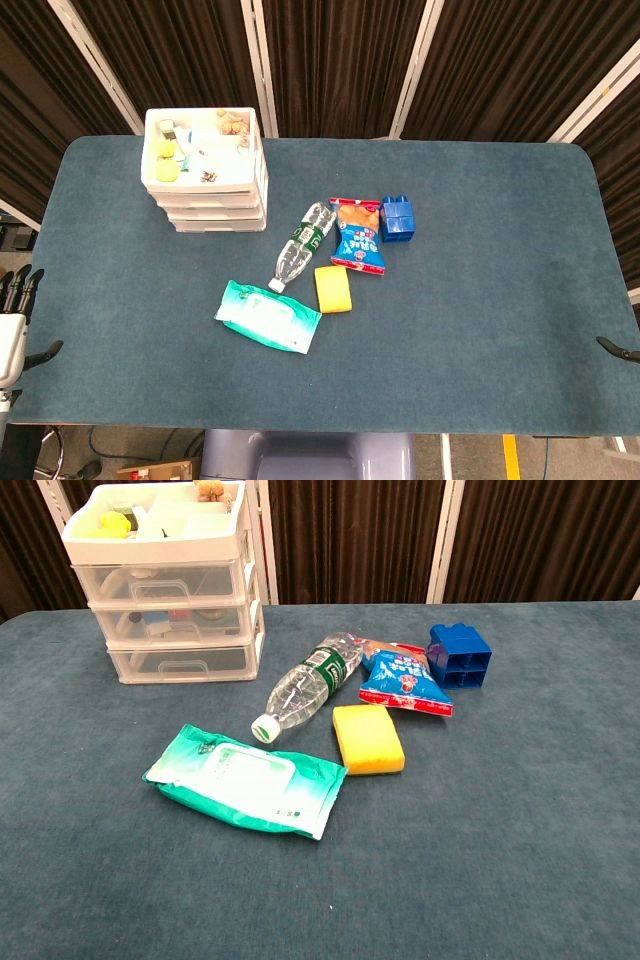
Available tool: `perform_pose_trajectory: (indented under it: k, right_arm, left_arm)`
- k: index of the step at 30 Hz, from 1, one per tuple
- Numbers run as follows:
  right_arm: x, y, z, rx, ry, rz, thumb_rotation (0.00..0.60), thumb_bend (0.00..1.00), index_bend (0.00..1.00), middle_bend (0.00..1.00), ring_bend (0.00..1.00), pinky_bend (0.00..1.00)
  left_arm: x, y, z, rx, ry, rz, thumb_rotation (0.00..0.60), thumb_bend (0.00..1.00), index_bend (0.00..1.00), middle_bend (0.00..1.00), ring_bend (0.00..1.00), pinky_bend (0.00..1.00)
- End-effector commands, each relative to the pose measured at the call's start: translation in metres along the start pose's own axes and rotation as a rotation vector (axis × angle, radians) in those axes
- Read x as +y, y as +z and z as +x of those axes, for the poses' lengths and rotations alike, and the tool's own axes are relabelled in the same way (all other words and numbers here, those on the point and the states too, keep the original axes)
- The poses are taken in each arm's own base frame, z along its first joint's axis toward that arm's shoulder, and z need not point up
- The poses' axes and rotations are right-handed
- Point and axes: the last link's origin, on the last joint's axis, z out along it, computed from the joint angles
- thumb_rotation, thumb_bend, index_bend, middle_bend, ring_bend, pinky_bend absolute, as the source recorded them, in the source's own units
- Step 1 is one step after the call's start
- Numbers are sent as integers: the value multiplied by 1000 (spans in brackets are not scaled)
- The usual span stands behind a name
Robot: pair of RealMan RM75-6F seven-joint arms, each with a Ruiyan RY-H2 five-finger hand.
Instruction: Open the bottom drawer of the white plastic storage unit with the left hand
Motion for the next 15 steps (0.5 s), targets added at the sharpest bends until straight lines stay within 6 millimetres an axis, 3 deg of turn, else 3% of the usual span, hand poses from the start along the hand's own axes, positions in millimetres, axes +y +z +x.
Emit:
perform_pose_trajectory:
  k: [1, 15]
  right_arm:
    - [-1, 1, 0, -2, 1, 2, 600, 119, 0, 0, 0, 0]
    - [-1, 1, -3, -27, 6, 4, 600, 119, 0, 0, 0, 0]
  left_arm:
    - [-2, 3, -2, -14, -6, 6, 600, 8, 0, 0, 0, 46]
    - [-3, 6, -3, -37, -39, 20, 600, 27, 0, 0, 0, 46]
